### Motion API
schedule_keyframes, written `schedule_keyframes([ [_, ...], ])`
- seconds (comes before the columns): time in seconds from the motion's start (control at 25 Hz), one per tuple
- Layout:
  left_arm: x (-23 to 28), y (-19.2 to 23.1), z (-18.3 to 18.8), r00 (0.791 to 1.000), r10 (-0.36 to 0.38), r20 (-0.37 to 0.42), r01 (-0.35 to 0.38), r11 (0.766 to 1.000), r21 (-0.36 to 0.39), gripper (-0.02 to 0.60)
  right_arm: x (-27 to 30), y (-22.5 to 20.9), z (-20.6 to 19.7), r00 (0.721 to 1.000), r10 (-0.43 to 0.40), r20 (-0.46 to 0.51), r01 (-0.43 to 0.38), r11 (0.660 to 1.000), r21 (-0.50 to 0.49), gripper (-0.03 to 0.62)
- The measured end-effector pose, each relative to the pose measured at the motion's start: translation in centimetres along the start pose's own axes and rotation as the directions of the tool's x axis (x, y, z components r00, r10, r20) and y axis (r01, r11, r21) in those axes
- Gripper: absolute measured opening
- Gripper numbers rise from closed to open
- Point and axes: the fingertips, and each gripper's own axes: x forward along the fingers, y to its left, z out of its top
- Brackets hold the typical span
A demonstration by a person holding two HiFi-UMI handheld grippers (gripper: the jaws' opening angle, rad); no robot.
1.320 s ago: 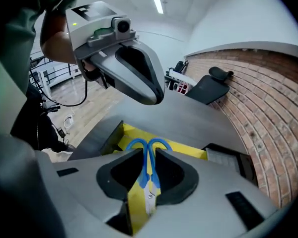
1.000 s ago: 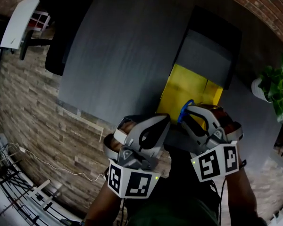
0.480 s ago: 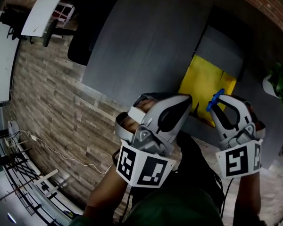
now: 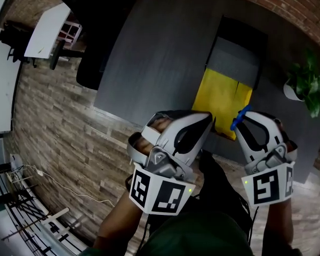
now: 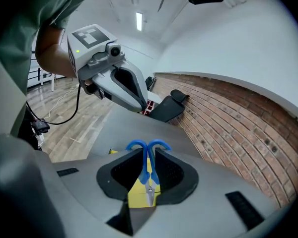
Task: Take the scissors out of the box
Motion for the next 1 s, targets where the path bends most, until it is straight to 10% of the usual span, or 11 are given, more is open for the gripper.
schedule_keyframes([
  [1.0,5.2,-6.3,7.0,0.974,-0.195,0.113,0.183,0.977,0.106,-0.002,-9.7,-1.9,-8.5,0.967,-0.219,-0.131,0.241,0.952,0.189,0.075],
])
